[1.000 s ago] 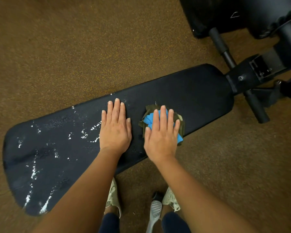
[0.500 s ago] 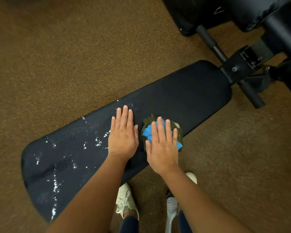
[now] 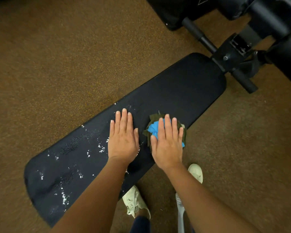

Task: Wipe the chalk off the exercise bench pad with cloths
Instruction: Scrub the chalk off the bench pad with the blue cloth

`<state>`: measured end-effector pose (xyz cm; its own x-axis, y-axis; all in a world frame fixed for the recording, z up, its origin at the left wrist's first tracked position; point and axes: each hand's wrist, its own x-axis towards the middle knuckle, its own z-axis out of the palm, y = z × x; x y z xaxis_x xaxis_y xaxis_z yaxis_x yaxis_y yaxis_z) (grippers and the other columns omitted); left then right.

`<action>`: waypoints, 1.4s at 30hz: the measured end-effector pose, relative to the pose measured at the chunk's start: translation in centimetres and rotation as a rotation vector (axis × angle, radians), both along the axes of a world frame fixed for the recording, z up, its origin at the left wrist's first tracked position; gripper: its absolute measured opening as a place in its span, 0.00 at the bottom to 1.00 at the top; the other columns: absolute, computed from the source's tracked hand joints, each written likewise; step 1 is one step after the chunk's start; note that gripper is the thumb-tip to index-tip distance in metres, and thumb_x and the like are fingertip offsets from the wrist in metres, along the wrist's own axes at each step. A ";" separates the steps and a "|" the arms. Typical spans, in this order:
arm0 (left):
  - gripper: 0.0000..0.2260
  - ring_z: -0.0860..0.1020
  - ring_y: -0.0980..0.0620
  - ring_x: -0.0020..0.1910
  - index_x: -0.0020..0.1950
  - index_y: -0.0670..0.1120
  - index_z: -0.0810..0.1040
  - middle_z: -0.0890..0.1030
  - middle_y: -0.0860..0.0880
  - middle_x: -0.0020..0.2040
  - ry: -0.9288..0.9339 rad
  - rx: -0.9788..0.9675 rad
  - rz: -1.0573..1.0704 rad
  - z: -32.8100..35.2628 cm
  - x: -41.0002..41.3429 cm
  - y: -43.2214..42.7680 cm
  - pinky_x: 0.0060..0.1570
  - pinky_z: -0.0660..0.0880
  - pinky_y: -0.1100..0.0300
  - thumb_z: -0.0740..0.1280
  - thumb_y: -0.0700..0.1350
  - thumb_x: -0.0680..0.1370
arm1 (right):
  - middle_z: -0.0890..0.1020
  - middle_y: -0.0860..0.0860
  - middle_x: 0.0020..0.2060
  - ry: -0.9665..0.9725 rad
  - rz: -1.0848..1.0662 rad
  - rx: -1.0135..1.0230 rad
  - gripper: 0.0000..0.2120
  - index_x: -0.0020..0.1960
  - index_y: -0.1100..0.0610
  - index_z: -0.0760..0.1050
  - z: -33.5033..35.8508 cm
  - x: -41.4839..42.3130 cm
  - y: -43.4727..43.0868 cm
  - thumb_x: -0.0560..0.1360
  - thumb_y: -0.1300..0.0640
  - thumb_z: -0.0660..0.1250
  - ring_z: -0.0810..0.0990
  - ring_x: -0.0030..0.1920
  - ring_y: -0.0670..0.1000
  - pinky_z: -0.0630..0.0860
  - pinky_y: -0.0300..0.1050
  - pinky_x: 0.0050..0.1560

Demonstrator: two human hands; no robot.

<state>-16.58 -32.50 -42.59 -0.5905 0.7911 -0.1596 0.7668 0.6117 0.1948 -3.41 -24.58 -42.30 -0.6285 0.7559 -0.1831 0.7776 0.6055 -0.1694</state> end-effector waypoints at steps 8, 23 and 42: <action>0.26 0.44 0.46 0.77 0.77 0.41 0.51 0.49 0.43 0.78 -0.005 -0.003 -0.007 -0.2 0.0 0.0 0.75 0.46 0.47 0.43 0.52 0.82 | 0.55 0.59 0.77 0.055 -0.360 0.002 0.29 0.77 0.60 0.54 -0.1 -3.3 -1.6 0.79 0.47 0.49 0.50 0.77 0.61 0.51 0.64 0.73; 0.27 0.42 0.46 0.77 0.77 0.41 0.50 0.47 0.44 0.78 0.002 -0.031 -0.013 -0.2 -0.1 -0.1 0.75 0.45 0.47 0.42 0.52 0.81 | 0.55 0.62 0.76 0.105 -0.459 -0.023 0.30 0.76 0.63 0.56 -0.9 -2.7 -3.1 0.79 0.47 0.51 0.52 0.75 0.65 0.58 0.64 0.70; 0.26 0.42 0.45 0.77 0.77 0.41 0.51 0.48 0.44 0.78 -0.007 -0.001 -0.023 0.0 0.0 -0.1 0.75 0.44 0.48 0.44 0.52 0.82 | 0.49 0.69 0.75 0.266 -0.670 -0.038 0.32 0.76 0.69 0.50 -1.8 -2.4 3.6 0.81 0.48 0.52 0.50 0.73 0.71 0.54 0.64 0.73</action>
<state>-16.63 -32.56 -42.63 -0.5712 0.8042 -0.1642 0.7791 0.5942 0.1996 -5.79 -20.95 -44.12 -0.0589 0.9908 -0.1218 0.9092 0.0029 -0.4163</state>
